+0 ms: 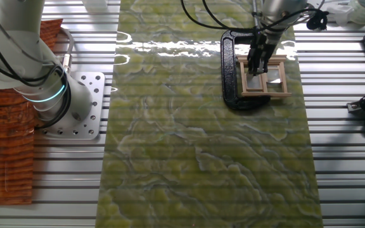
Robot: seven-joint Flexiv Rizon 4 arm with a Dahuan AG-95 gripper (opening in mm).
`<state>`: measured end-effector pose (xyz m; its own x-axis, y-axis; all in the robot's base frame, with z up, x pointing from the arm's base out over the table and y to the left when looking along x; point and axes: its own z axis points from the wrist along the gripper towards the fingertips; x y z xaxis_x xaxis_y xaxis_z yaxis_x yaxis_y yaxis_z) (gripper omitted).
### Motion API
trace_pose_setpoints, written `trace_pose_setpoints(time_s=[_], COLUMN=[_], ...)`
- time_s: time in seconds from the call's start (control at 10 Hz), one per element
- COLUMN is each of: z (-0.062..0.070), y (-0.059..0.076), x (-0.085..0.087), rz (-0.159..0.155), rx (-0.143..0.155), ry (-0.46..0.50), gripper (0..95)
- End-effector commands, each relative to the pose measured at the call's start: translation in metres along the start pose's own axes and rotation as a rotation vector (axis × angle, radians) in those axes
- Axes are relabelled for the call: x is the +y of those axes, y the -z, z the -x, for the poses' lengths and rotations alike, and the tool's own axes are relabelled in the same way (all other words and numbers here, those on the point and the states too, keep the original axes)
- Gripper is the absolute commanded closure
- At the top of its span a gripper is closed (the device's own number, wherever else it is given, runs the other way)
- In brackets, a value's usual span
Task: Close a sliding window
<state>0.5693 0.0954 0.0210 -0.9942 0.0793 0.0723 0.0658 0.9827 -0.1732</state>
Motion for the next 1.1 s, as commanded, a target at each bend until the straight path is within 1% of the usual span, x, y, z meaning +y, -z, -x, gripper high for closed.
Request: trace_pose_setpoints(time_s=[0.1, 1.1], z=[0.0006, 0.0009], y=[0.0006, 0.0008], x=[0.0012, 0.0052], rz=[0.001, 0.003], rx=[0.001, 0.000], ry=[-0.001, -0.005], gripper=[95.0, 95.0])
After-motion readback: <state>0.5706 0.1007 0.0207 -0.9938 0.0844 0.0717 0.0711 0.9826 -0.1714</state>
